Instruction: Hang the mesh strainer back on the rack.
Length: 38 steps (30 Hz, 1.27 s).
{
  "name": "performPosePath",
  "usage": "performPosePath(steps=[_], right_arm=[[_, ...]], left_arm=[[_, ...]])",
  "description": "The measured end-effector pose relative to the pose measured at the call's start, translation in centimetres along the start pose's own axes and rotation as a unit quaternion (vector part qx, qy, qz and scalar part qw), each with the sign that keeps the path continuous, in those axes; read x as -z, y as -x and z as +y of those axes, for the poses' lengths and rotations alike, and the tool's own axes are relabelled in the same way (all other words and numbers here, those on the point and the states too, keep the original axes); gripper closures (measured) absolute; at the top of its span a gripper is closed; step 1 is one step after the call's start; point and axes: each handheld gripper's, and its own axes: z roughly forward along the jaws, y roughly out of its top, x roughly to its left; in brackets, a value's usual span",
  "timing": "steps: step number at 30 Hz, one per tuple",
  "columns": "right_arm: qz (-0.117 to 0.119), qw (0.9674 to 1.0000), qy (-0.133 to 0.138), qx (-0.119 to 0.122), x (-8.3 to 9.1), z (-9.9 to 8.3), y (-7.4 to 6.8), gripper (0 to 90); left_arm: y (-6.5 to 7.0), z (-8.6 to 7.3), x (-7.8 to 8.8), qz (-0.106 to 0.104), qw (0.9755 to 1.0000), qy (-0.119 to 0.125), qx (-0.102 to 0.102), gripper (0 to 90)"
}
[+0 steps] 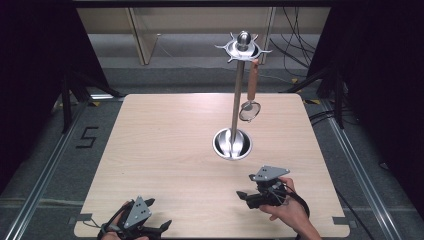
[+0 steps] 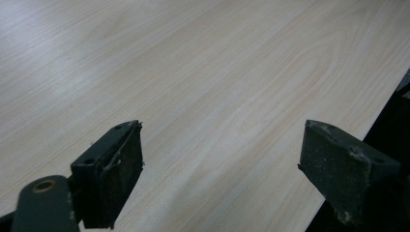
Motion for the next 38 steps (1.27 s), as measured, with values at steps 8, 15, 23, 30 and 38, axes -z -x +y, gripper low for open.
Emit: performPosePath(steps=[8, 15, 23, 30, 38], right_arm=[[0.005, 0.9999, -0.006, -0.013, 0.2, -0.9, -0.5, 25.8], [0.013, 0.9999, -0.006, -0.007, 0.4, -1.3, -0.8, 25.6], [0.013, 0.9999, -0.008, -0.006, 0.7, -1.8, -1.2, 25.6], [0.013, 0.9998, -0.008, -0.01, 0.9, -2.1, -1.1, 25.6], [0.013, 0.9999, -0.005, -0.006, 0.8, -2.2, -1.1, 25.6]], left_arm=[[0.0, 0.0, 0.0, 0.0, 1.0, 0.0, 0.0, 14.8], [0.2, -0.1, -0.1, -0.001, 0.9999, 0.005, 0.016, 14.8], [0.2, -0.1, -0.1, -0.001, 0.9999, 0.005, 0.016, 14.8], [0.2, -0.1, -0.1, -0.003, 0.9999, -0.001, 0.016, 14.8], [0.2, -0.1, -0.1, -0.003, 0.9999, -0.001, 0.016, 14.8]])
